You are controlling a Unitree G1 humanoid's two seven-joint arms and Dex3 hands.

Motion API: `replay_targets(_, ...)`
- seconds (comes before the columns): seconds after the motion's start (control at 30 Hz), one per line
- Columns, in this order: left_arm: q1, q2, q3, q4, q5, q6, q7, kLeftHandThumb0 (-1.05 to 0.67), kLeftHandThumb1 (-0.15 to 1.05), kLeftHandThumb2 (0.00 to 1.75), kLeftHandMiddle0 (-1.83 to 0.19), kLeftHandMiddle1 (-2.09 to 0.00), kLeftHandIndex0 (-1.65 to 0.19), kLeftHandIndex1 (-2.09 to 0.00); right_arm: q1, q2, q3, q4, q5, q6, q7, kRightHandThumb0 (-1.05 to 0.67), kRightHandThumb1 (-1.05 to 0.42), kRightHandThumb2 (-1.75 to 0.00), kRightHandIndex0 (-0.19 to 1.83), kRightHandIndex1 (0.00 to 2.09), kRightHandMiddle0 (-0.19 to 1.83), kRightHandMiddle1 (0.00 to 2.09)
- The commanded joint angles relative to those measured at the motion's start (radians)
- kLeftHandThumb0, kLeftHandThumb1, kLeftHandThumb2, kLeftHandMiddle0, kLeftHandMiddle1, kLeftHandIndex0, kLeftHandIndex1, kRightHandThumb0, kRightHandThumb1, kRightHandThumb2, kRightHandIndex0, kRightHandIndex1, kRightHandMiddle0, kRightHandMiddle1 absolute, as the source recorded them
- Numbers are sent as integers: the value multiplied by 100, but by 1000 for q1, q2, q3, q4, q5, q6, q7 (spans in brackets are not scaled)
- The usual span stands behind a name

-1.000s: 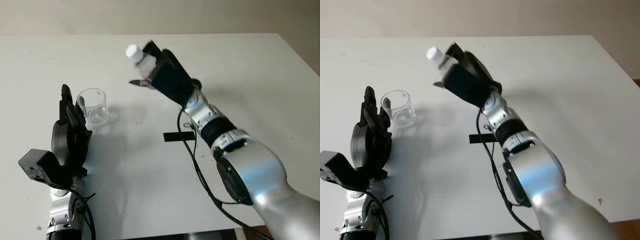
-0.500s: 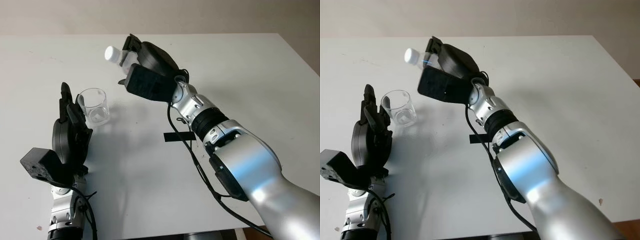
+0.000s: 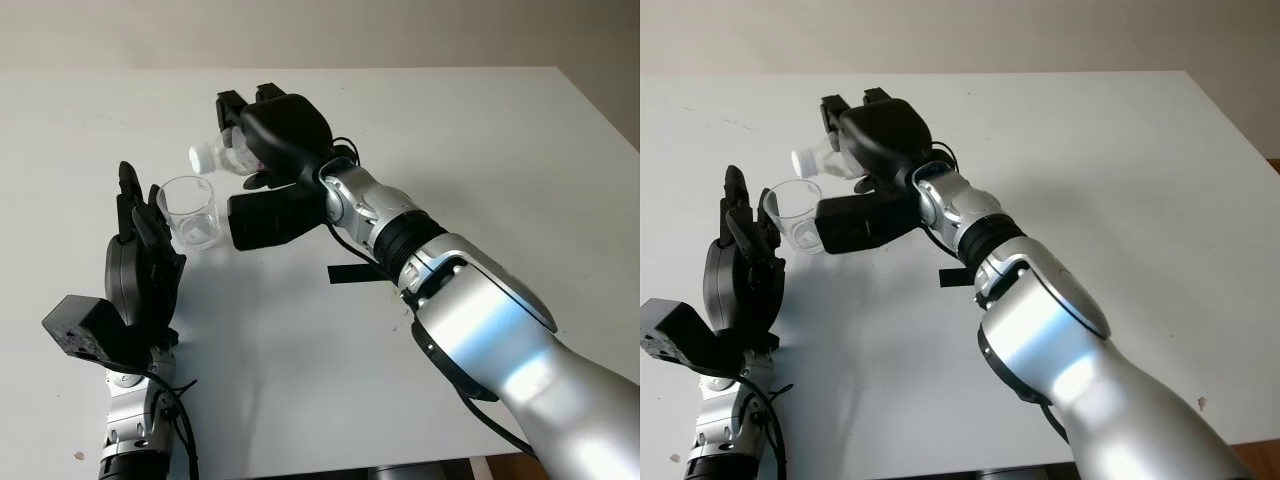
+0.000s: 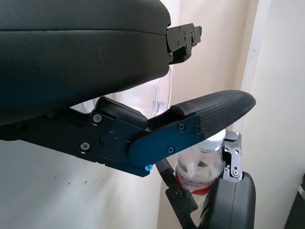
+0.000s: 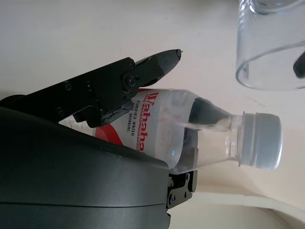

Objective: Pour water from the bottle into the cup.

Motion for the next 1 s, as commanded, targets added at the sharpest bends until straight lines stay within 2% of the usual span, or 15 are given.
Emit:
replay_targets(0.0,19,-18,-9,9,4,-14,1,-88,105,85,19,-21,19,0,-47,9,31,-1,-30,11,-37,-36,-99,-5,57,209,29,124)
replay_targets(0.23,32,-30,-13,-2,21,-18,23,-89,105,85,19,-22,18,0,-64,29,90,11,-85,80,-43,-35,-96,-5,40,209,29,123)
replay_targets(0.33,33,-35,-13,6,18,-25,21,-89,105,85,19,-23,16,0,-72,40,104,15,-92,103,-29,-35,-96,-5,52,209,21,153)
replay_targets(0.47,38,-45,-12,10,14,-31,19,-89,105,85,19,-26,14,0,-81,53,117,17,-97,120,-16,-35,-98,-6,65,209,18,165)
replay_targets(0.53,42,-46,-13,14,15,-37,17,-88,105,85,19,-23,16,0,-88,63,124,18,-100,134,-11,-35,-97,-5,66,209,16,160)
replay_targets(0.63,45,-48,-15,18,20,-44,19,-87,105,86,19,-18,18,0,-96,74,126,19,-97,149,-5,-34,-97,-5,66,209,13,142)
replay_targets(0.77,46,-50,-19,17,25,-46,22,-87,105,88,19,-18,18,0,-106,85,129,19,-98,172,-14,-34,-97,-6,57,209,18,115)
replay_targets(0.83,47,-52,-20,18,26,-47,22,-87,105,88,19,-17,18,0,-106,89,127,18,-94,178,-27,-34,-97,-5,54,209,18,136)
replay_targets(0.97,48,-53,-18,22,26,-53,19,-87,105,88,19,-16,19,0,-109,93,121,16,-86,171,-34,-33,-96,-5,40,209,17,154)
